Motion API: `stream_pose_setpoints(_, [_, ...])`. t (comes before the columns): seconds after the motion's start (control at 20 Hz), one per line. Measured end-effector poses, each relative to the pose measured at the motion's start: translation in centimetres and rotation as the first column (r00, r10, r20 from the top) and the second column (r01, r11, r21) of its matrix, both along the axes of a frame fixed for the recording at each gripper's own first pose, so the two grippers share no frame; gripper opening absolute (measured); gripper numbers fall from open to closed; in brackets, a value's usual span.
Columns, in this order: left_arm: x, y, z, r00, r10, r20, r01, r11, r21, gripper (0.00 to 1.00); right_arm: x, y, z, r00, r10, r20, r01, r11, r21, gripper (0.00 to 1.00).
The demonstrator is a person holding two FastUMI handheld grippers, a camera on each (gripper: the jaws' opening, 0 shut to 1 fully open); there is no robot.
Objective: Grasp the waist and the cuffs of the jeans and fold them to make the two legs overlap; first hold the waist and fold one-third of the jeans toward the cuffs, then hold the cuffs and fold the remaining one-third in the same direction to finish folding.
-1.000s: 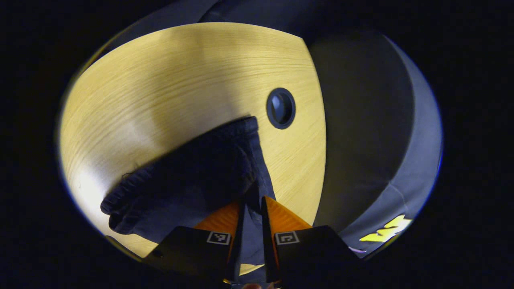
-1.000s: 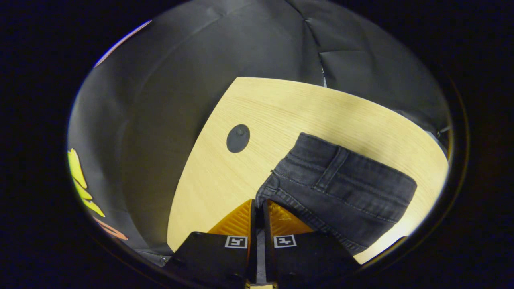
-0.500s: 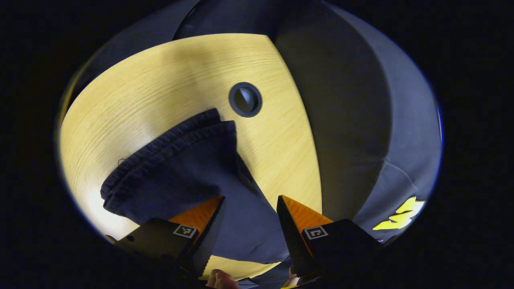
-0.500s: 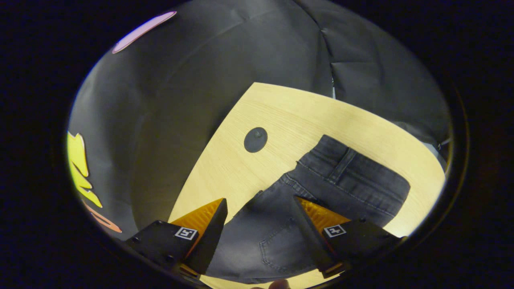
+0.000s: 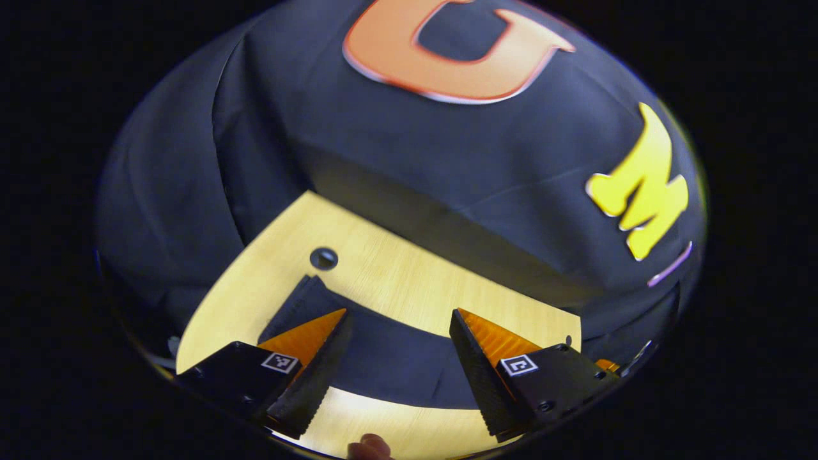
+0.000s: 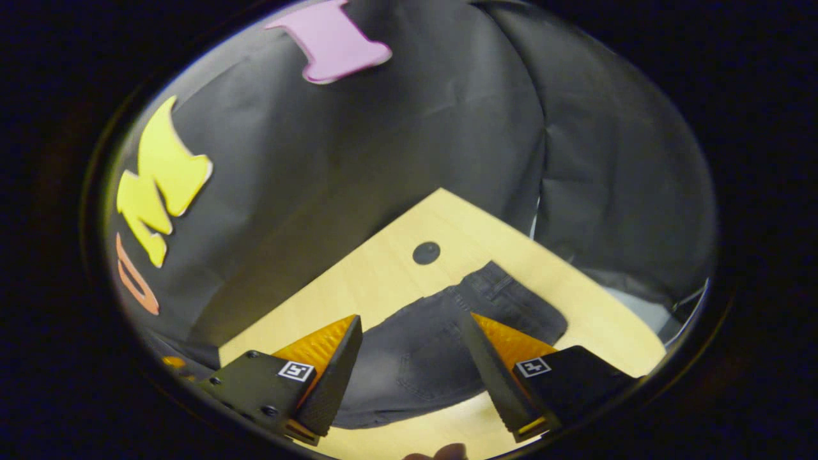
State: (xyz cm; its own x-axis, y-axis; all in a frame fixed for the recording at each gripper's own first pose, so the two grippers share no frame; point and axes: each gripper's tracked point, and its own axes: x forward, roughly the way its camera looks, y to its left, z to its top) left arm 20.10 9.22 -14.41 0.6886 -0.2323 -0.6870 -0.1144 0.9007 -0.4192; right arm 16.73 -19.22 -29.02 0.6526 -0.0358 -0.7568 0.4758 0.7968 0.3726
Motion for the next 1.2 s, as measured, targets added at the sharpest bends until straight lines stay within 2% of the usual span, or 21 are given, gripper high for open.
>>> stream_pose_setpoints(0.05, [-0.5,3.3,1.2,0.998,-0.031,0.048,0.03,0.999,0.025,0.99,-1.2,0.3,1.4,0.999,0.026,0.029,-0.025,0.998,-0.051,0.98])
stream_pose_setpoints(0.15, [-2.0,2.7,5.0,0.981,-0.11,0.162,0.087,0.986,0.142,0.99,-3.7,1.2,4.6,0.989,0.122,0.082,-0.107,0.98,-0.167,0.98])
stream_pose_setpoints(0.2, [-3.1,2.5,6.0,0.964,-0.149,0.22,0.103,0.973,0.206,0.99,-4.8,1.6,6.5,0.977,0.186,0.108,-0.157,0.959,-0.235,0.98])
stream_pose_setpoints(0.3, [-4.7,2.0,8.8,0.926,-0.186,0.329,0.085,0.951,0.297,0.99,-7.5,2.5,10.2,0.945,0.279,0.173,-0.207,0.914,-0.348,1.0])
stream_pose_setpoints(0.35, [-5.6,1.3,9.7,0.909,-0.191,0.37,0.069,0.945,0.319,0.99,-8.5,3.3,11.3,0.933,0.301,0.198,-0.211,0.902,-0.377,0.98])
stream_pose_setpoints(0.4, [-6.6,0.9,10.5,0.891,-0.191,0.413,0.049,0.943,0.33,0.99,-9.9,3.8,12.2,0.927,0.307,0.216,-0.205,0.896,-0.393,1.0])
stream_pose_setpoints(0.55, [-10.1,0.1,12.2,0.835,-0.137,0.533,-0.049,0.946,0.321,0.99,-14.6,4.5,13.2,0.924,0.302,0.235,-0.187,0.892,-0.411,0.98])
stream_pose_setpoints(0.6, [-11.6,-1.0,12.5,0.828,-0.128,0.546,-0.054,0.951,0.305,0.99,-15.9,4.7,13.5,0.926,0.295,0.235,-0.176,0.89,-0.421,0.98])
stream_pose_setpoints(0.7, [-14.7,-3.4,12.4,0.826,-0.115,0.551,-0.05,0.96,0.276,0.98,-18.3,5.3,14.5,0.927,0.276,0.254,-0.154,0.897,-0.414,0.98])
stream_pose_setpoints(0.8, [-16.4,-4.2,11.7,0.836,-0.094,0.54,-0.05,0.968,0.246,1.0,-19.8,4.6,14.8,0.931,0.264,0.251,-0.143,0.898,-0.416,1.0])
stream_pose_setpoints(0.85, [-16.8,-4.3,11.4,0.846,-0.09,0.526,-0.046,0.97,0.239,1.0,-20.0,4.6,14.4,0.933,0.263,0.246,-0.14,0.895,-0.424,0.98])
stream_pose_setpoints(1.05, [-16.7,-3.3,9.9,0.869,-0.091,0.487,-0.051,0.961,0.27,0.98,-20.5,5.2,12.1,0.936,0.294,0.194,-0.179,0.87,-0.459,0.98])
stream_pose_setpoints(1.1, [-16.5,-3.1,10.1,0.869,-0.089,0.487,-0.057,0.96,0.276,0.98,-20.5,5.0,11.3,0.938,0.293,0.188,-0.182,0.872,-0.454,0.93])
stream_pose_setpoints(1.15, [-16.4,-3.0,10.3,0.869,-0.084,0.488,-0.063,0.958,0.278,0.98,-20.6,4.4,10.4,0.942,0.286,0.179,-0.182,0.878,-0.444,0.98])
stream_pose_setpoints(1.2, [-16.4,-2.8,10.6,0.869,-0.08,0.488,-0.071,0.957,0.283,0.99,-20.1,3.7,9.6,0.944,0.281,0.175,-0.181,0.881,-0.438,0.94])
